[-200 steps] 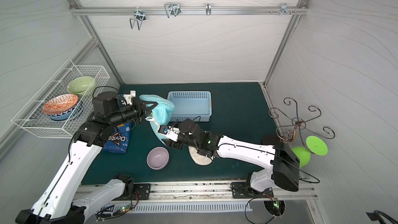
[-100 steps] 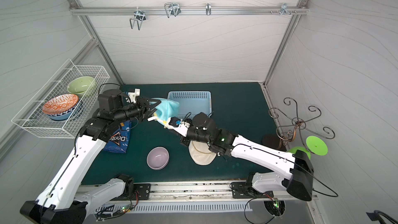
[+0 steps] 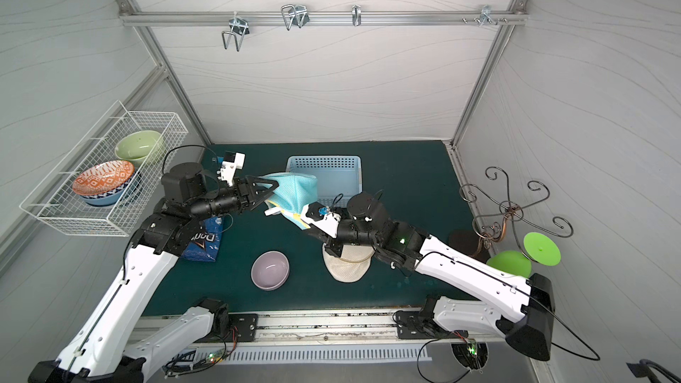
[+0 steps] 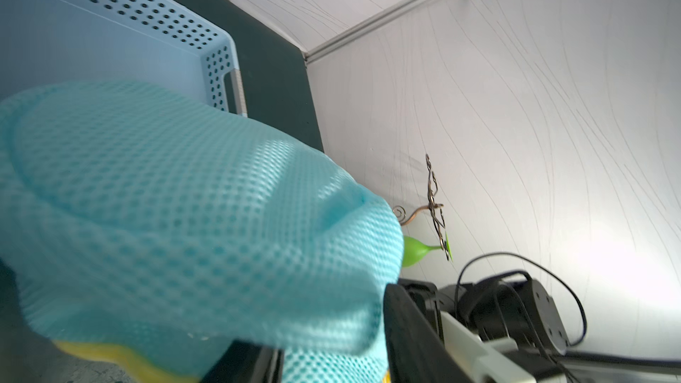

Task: Turn the laundry bag inside out
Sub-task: Turn over the laundry bag.

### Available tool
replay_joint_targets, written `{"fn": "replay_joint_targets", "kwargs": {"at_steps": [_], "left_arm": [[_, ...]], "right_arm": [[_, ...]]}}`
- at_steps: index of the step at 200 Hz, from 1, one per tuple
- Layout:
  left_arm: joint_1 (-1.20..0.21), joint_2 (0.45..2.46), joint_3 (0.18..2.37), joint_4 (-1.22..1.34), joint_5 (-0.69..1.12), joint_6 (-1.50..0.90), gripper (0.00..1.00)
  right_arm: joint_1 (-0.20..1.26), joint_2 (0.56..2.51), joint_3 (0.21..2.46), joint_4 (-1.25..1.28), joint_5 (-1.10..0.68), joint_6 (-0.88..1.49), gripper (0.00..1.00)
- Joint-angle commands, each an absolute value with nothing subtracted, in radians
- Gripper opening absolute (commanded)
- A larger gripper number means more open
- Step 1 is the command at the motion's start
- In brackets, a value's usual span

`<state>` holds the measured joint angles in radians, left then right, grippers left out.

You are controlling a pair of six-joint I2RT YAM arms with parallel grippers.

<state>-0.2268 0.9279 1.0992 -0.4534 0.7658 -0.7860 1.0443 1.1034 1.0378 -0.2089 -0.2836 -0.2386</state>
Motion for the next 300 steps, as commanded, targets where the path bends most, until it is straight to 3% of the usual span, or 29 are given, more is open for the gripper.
{"fn": "replay_joint_targets", "kwargs": {"at_steps": [1, 25, 79, 98, 122, 138, 151, 190, 207, 236, 248, 258, 274, 300], "left_arm": [[-0.221, 0.882, 1.111, -0.499, 0.775, -0.685, 0.47], [-0.221, 0.851, 1.140, -0.554, 0.716, -0.621, 0.48], [-0.222, 0.780, 1.127, -0.410, 0.788, -0.607, 0.49], [-0.221, 0.766, 1.157, -0.507, 0.625, -0.580, 0.45], [-0.221, 0.753, 1.195, -0.552, 0.437, -0.565, 0.47], [-0.223, 0.754, 1.200, -0.453, 0.546, -0.550, 0.49], [-0.223, 0.761, 1.168, -0.297, 0.745, -0.573, 0.48], [-0.256, 0.768, 1.123, -0.117, 0.996, -0.575, 0.51], [-0.320, 0.785, 1.196, -0.309, 1.031, -0.411, 0.53], [-0.481, 0.842, 1.351, -0.711, 0.781, -0.063, 0.54], [-0.537, 0.868, 1.376, -0.772, 0.687, 0.006, 0.55], [-0.581, 0.889, 1.398, -0.808, 0.585, 0.048, 0.62], [-0.624, 0.896, 1.424, -0.827, 0.482, 0.109, 0.62], [-0.635, 0.876, 1.426, -0.811, 0.434, 0.197, 0.64]], "right_arm": [[1.018, 1.090, 1.123, -0.305, -0.395, -0.289, 0.00], [1.011, 1.102, 1.199, -0.408, -0.457, -0.344, 0.00], [1.008, 1.117, 1.265, -0.505, -0.541, -0.384, 0.00], [1.002, 1.109, 1.258, -0.496, -0.513, -0.371, 0.00], [0.994, 1.119, 1.270, -0.490, -0.486, -0.347, 0.00], [0.990, 1.131, 1.275, -0.493, -0.487, -0.340, 0.00], [0.972, 1.143, 1.287, -0.507, -0.521, -0.339, 0.00], [0.915, 1.136, 1.304, -0.540, -0.619, -0.353, 0.00], [0.904, 1.142, 1.321, -0.565, -0.647, -0.367, 0.00], [0.900, 1.162, 1.364, -0.622, -0.689, -0.400, 0.00], [0.900, 1.170, 1.378, -0.636, -0.695, -0.407, 0.00], [0.900, 1.177, 1.389, -0.651, -0.706, -0.412, 0.00], [0.900, 1.183, 1.401, -0.667, -0.711, -0.419, 0.00], [0.901, 1.196, 1.425, -0.704, -0.730, -0.432, 0.00]]}}
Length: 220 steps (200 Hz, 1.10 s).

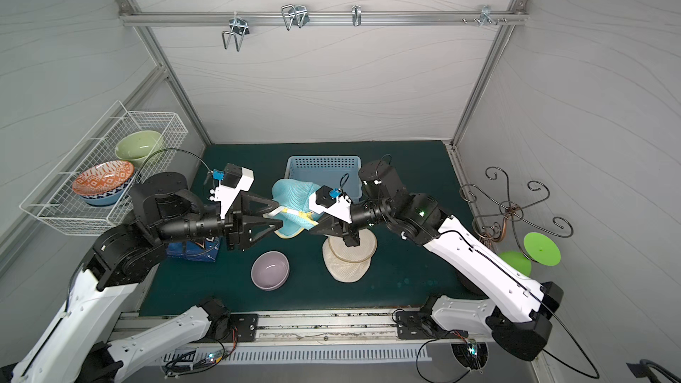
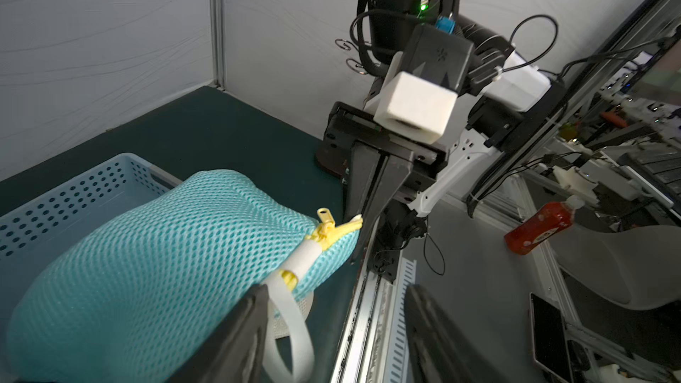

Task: Turn the laundry bag inside out
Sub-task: Turn over the laundry bag.

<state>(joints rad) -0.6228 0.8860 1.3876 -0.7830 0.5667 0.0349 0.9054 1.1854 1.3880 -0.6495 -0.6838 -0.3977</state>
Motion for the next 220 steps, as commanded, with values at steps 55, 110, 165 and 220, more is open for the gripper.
{"fn": "replay_joint_targets", "kwargs": {"at_steps": [55, 110, 165, 220], "left_arm": [[-0.706, 0.919, 1.408, -0.838, 0.518, 0.264, 0.66], [-0.757, 0.944, 1.367, -0.823, 0.435, 0.252, 0.60], [-0.769, 0.952, 1.332, -0.770, 0.455, 0.193, 0.15], [-0.772, 0.771, 1.182, -0.472, 0.229, 0.027, 0.00]], "right_arm": [[0.900, 1.229, 1.472, -0.752, -0.753, -0.458, 0.00], [0.902, 1.225, 1.485, -0.745, -0.763, -0.459, 0.00], [0.904, 1.223, 1.486, -0.731, -0.769, -0.457, 0.00], [0.902, 1.169, 1.363, -0.583, -0.692, -0.316, 0.16]]}}
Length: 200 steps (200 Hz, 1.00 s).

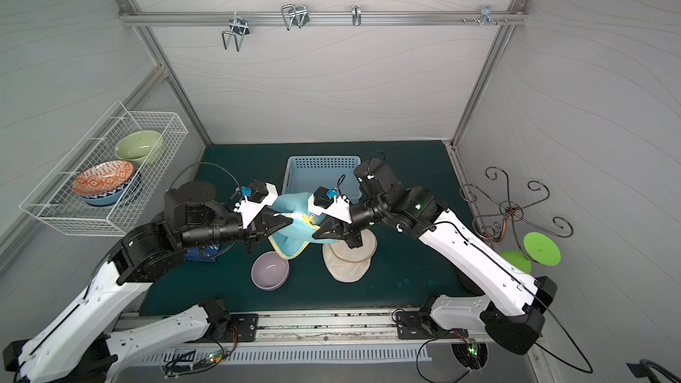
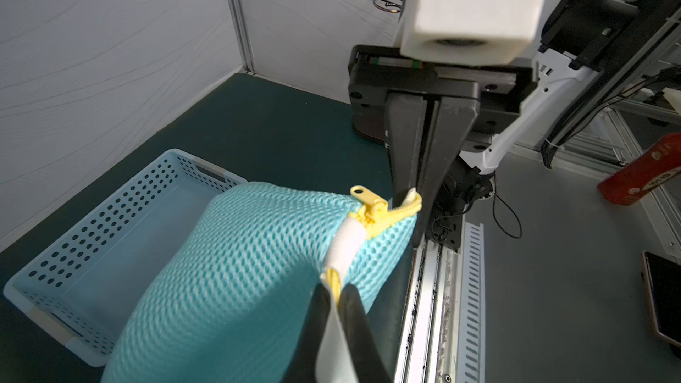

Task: Turn the laundry bag inside out
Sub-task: Turn over the laundry bag, then zip the zipper on the laundry bag.

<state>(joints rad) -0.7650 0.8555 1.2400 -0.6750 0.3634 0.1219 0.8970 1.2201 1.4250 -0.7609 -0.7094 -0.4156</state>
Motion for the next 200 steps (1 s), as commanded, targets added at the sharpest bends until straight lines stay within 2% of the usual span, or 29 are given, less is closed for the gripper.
{"fn": "replay_joint_targets", "kwargs": {"at_steps": [1, 11, 32, 38, 60, 77, 89, 109, 124, 138, 151, 200], "left_arm": [[-0.772, 0.767, 1.179, -0.469, 0.224, 0.027, 0.00], [-0.773, 0.739, 1.162, -0.446, 0.163, 0.022, 0.00], [-0.783, 0.699, 1.122, -0.418, 0.074, 0.028, 0.00], [-0.786, 0.693, 1.110, -0.411, 0.065, 0.029, 0.00], [-0.806, 0.687, 1.080, -0.395, 0.014, 0.042, 0.00], [-0.862, 0.693, 1.073, -0.400, -0.076, 0.090, 0.00], [-0.915, 0.704, 1.070, -0.406, -0.156, 0.128, 0.00], [-1.040, 0.736, 1.067, -0.396, -0.321, 0.212, 0.00], [-1.189, 0.774, 1.055, -0.353, -0.513, 0.332, 0.00], [-1.348, 0.824, 1.011, -0.226, -0.720, 0.511, 0.00], [-1.432, 0.884, 0.996, -0.144, -0.822, 0.628, 0.00], [-1.443, 0.896, 0.992, -0.070, -0.856, 0.648, 0.00]], "right_arm": [[0.902, 1.166, 1.360, -0.577, -0.685, -0.310, 0.19], [0.901, 1.141, 1.305, -0.497, -0.641, -0.237, 0.39], [0.885, 1.078, 1.199, -0.330, -0.514, -0.032, 0.61], [0.872, 1.065, 1.179, -0.293, -0.473, 0.037, 0.64], [0.832, 1.045, 1.161, -0.205, -0.406, 0.270, 0.59], [0.834, 1.042, 1.189, -0.183, -0.360, 0.394, 0.47], [0.832, 1.039, 1.215, -0.200, -0.276, 0.494, 0.48], [0.825, 1.075, 1.307, -0.281, -0.262, 0.572, 0.50], [0.825, 1.131, 1.386, -0.341, -0.315, 0.605, 0.49], [0.824, 1.170, 1.427, -0.372, -0.353, 0.633, 0.48], [0.824, 1.179, 1.421, -0.372, -0.354, 0.663, 0.47], [0.825, 1.105, 1.366, -0.425, -0.327, 0.658, 0.48]]}}
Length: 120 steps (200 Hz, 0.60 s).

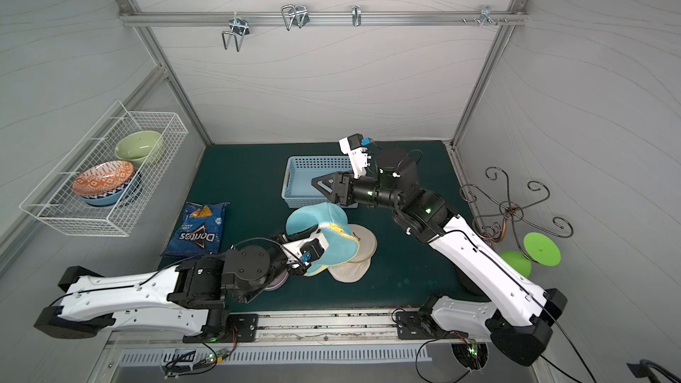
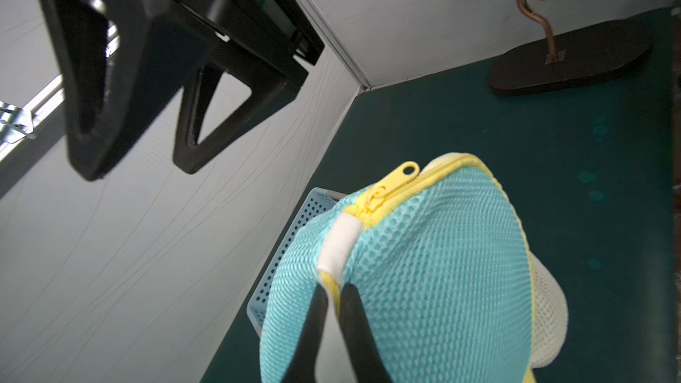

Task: Turn the laundry bag inside out
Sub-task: Zip the zipper on the laundry bag.

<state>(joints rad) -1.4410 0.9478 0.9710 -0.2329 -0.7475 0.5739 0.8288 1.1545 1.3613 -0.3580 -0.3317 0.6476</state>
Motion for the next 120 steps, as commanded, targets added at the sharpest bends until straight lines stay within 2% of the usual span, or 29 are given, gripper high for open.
{"fn": "replay_joint_targets", "kwargs": {"at_steps": [1, 43, 57, 78, 97, 120], "left_arm": [[-1.443, 0.895, 0.992, -0.070, -0.856, 0.648, 0.00], [-1.443, 0.907, 0.986, -0.039, -0.898, 0.685, 0.00], [-1.442, 0.917, 0.989, -0.029, -0.913, 0.691, 0.00], [-1.442, 0.927, 1.005, -0.059, -0.909, 0.670, 0.00], [-1.442, 0.921, 1.029, -0.108, -0.894, 0.633, 0.00], [-1.440, 0.912, 1.038, -0.127, -0.881, 0.621, 0.00]], "right_arm": [[0.824, 1.104, 1.366, -0.426, -0.327, 0.657, 0.48], [0.824, 1.069, 1.328, -0.486, -0.330, 0.684, 0.50], [0.829, 1.055, 1.296, -0.445, -0.337, 0.680, 0.54], [0.841, 1.053, 1.306, -0.472, -0.324, 0.621, 0.45], [0.874, 1.062, 1.351, -0.545, -0.274, 0.501, 0.45], [0.884, 1.072, 1.380, -0.579, -0.302, 0.434, 0.43]]}}
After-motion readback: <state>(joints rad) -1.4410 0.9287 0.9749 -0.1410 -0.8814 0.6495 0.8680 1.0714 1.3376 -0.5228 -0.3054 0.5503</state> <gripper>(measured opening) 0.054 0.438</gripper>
